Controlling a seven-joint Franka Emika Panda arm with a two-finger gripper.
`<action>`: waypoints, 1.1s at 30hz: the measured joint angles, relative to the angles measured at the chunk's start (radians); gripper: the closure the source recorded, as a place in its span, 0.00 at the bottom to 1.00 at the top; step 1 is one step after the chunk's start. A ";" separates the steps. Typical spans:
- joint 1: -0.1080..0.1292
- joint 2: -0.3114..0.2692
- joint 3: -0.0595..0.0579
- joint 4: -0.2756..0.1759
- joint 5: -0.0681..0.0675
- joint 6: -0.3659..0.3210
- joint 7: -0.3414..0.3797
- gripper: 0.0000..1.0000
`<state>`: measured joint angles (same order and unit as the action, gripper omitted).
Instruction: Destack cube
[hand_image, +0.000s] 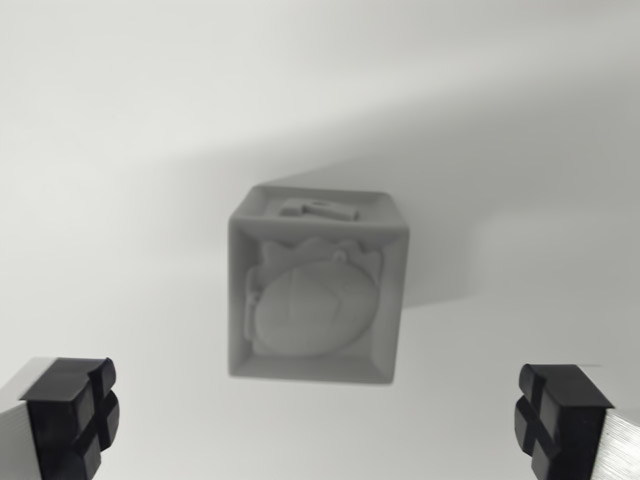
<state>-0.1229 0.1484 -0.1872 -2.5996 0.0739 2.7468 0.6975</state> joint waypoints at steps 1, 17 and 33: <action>0.001 -0.013 -0.002 -0.001 -0.007 -0.011 0.005 0.00; -0.002 -0.200 -0.011 0.003 -0.087 -0.197 0.064 0.00; -0.004 -0.346 -0.011 0.052 -0.121 -0.391 0.090 0.00</action>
<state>-0.1268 -0.1980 -0.1979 -2.5476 -0.0467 2.3554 0.7871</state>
